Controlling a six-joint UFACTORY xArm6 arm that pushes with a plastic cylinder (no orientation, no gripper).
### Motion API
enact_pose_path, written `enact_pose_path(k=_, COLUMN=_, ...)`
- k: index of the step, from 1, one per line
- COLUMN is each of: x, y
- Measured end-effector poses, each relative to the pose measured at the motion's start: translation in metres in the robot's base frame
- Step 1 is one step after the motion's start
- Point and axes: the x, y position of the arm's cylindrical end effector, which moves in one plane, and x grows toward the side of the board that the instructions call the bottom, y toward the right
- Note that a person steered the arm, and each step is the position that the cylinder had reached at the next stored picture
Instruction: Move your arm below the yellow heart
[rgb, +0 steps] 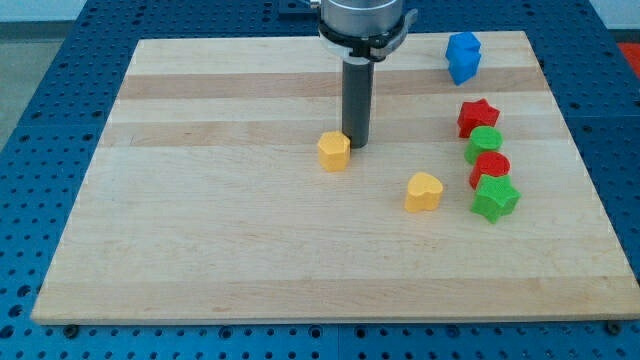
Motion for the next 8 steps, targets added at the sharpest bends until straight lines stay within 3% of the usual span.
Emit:
enact_pose_path(k=3, x=0.022, y=0.007)
enact_pose_path(k=7, x=0.141, y=0.011)
enact_pose_path(k=8, x=0.142, y=0.027)
